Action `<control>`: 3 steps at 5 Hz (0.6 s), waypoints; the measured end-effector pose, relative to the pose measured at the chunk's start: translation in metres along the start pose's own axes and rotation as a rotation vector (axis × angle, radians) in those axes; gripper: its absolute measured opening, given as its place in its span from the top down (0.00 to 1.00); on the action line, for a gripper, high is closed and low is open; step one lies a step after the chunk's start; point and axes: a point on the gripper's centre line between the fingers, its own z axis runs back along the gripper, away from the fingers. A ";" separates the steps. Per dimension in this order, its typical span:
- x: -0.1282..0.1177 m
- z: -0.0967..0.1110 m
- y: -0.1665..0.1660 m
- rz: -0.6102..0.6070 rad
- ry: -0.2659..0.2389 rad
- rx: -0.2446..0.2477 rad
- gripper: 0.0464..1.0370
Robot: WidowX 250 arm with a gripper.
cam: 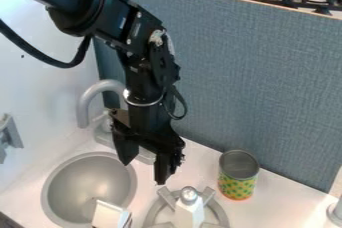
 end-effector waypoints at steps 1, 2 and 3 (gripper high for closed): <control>-0.002 -0.006 0.000 -0.001 0.023 -0.001 0.03; 0.001 -0.026 -0.004 -0.004 0.053 -0.021 0.03; 0.010 -0.042 -0.008 -0.008 0.077 -0.025 0.03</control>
